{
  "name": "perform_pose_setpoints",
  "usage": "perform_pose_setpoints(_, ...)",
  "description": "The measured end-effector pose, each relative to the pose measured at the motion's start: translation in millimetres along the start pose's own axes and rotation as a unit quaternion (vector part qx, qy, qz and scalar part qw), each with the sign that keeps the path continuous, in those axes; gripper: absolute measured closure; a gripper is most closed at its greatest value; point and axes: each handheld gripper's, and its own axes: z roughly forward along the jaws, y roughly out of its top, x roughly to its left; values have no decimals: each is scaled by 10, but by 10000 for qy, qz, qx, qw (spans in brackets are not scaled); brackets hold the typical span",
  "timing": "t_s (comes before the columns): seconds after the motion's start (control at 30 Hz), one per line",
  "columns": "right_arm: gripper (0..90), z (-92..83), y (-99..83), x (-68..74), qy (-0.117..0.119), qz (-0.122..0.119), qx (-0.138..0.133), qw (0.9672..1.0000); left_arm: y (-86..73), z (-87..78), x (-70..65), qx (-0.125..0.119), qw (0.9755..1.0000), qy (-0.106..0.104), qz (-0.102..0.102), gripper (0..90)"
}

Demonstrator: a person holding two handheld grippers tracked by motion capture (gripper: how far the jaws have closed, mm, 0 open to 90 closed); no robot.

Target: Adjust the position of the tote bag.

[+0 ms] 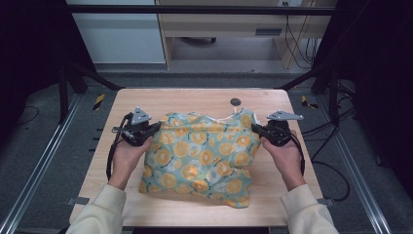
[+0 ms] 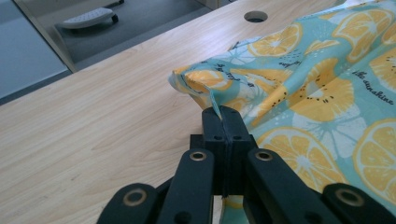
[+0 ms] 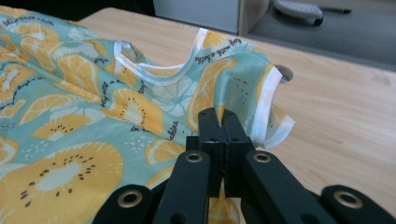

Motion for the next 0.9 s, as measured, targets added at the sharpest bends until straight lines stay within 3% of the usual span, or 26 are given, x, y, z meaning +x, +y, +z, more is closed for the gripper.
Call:
perform_pose_setpoints(0.4,900,-69,120,74,-14,-108,-206,9997,-4,-124,28,-165,9998,8,-59,900)
perform_pose_setpoints(0.67,900,-142,137,109,12,-216,-343,9992,2,-255,-4,-289,9996,1,7,900)
perform_pose_setpoints(0.9,900,-180,182,126,-28,-212,-432,9988,38,-279,20,-346,9994,-29,-93,900)
